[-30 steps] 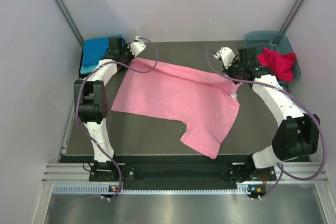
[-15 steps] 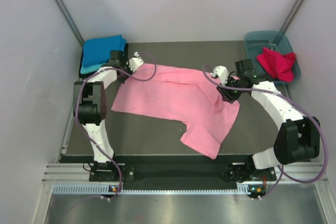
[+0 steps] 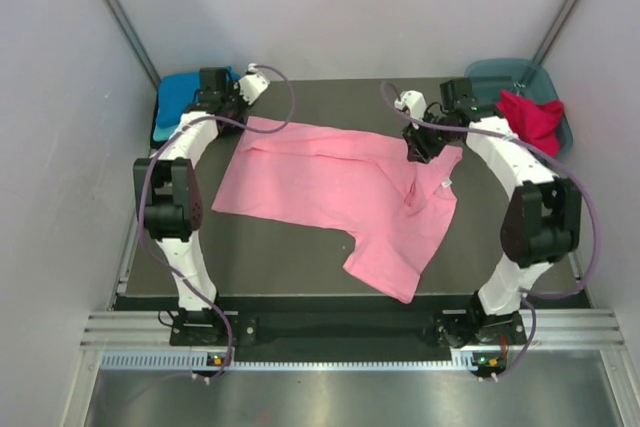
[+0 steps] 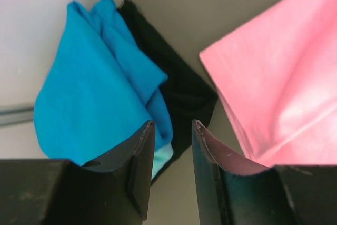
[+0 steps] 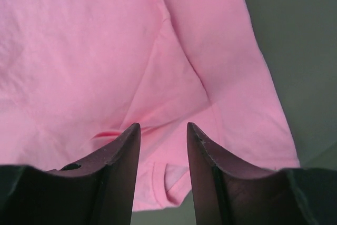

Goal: Fold and stack the t-shirts
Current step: Fold the tshirt

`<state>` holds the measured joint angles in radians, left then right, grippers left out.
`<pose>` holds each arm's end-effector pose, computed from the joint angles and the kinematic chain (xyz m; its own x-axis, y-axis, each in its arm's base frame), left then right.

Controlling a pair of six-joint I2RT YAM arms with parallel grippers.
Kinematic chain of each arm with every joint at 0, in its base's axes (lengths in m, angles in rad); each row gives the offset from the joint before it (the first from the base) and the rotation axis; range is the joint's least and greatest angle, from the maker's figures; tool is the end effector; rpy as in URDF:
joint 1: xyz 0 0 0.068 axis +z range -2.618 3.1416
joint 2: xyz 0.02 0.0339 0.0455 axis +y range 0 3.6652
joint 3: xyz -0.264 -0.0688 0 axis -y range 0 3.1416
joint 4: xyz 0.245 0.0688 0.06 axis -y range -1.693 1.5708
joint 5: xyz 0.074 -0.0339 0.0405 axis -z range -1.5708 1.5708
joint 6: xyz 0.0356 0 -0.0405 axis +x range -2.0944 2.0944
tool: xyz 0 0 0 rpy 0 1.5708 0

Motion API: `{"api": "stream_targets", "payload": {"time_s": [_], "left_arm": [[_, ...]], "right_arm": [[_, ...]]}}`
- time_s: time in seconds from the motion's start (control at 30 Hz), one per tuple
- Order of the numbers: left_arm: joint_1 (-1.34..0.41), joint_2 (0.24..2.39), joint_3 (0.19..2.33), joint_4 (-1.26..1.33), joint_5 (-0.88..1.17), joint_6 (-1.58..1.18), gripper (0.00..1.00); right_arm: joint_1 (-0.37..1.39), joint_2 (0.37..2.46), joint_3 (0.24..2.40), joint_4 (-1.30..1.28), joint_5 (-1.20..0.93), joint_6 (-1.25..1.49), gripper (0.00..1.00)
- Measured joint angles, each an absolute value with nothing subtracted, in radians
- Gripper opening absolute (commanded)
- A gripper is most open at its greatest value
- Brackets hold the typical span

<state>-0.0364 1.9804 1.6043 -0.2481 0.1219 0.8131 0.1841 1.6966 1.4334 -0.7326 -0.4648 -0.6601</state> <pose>0.4633 -0.0212 0.2576 -0.3035 0.7326 -0.6093 0.5169 0.6638 0.5406 0.3538 0.0821 0.2808 -0.4044 -0.6329 -0.6602 -0.8245 0.5647 -0.0363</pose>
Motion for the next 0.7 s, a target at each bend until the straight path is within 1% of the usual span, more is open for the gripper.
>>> {"api": "stream_targets", "payload": {"time_s": [0.2, 0.37, 0.7], "left_arm": [[-0.076, 2.057, 1.661, -0.303, 0.113, 0.752, 0.38], [-0.083, 2.081, 1.661, -0.353, 0.108, 0.691, 0.38], [-0.093, 2.081, 1.661, -0.364, 0.086, 0.635, 0.37]], "right_arm": [[0.165, 1.984, 1.634, -0.795, -0.5, -0.653, 0.4], [0.154, 2.067, 1.671, -0.847, -0.502, -0.654, 0.4], [0.126, 2.107, 1.735, -0.881, -0.503, -0.673, 0.4]]}}
